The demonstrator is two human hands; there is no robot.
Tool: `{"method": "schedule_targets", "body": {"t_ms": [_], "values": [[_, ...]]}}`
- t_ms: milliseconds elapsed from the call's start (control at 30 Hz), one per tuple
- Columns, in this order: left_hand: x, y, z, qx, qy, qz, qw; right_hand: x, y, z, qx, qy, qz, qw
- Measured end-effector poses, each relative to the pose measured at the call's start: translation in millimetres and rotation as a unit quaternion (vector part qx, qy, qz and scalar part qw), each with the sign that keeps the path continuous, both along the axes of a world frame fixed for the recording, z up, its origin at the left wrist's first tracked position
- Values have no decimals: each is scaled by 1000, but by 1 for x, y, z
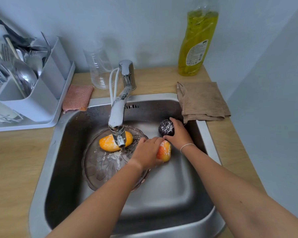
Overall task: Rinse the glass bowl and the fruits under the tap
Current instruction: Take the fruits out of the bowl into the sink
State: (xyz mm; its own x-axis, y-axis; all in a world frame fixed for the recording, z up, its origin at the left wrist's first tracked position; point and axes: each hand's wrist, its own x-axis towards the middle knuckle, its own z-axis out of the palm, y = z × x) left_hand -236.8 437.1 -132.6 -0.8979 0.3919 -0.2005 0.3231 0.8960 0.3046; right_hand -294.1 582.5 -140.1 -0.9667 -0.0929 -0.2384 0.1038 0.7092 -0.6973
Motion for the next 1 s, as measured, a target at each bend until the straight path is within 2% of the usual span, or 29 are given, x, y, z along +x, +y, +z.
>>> {"method": "schedule_targets", "body": {"t_ms": [433, 567, 733, 833, 1000], "values": [[11, -17, 14, 46, 13, 26, 999, 6, 2, 7, -1, 6, -20, 1000], [20, -55, 25, 76, -17, 100, 992, 22, -4, 24, -1, 62, -13, 998], [28, -116, 43, 92, 27, 175, 980, 50, -47, 41, -5, 112, 61, 992], [30, -145, 37, 67, 15, 189, 980, 57, -76, 41, 9, 98, 107, 989], [27, -173, 26, 74, -44, 197, 977, 60, -110, 33, -20, 1, 76, 997]]}}
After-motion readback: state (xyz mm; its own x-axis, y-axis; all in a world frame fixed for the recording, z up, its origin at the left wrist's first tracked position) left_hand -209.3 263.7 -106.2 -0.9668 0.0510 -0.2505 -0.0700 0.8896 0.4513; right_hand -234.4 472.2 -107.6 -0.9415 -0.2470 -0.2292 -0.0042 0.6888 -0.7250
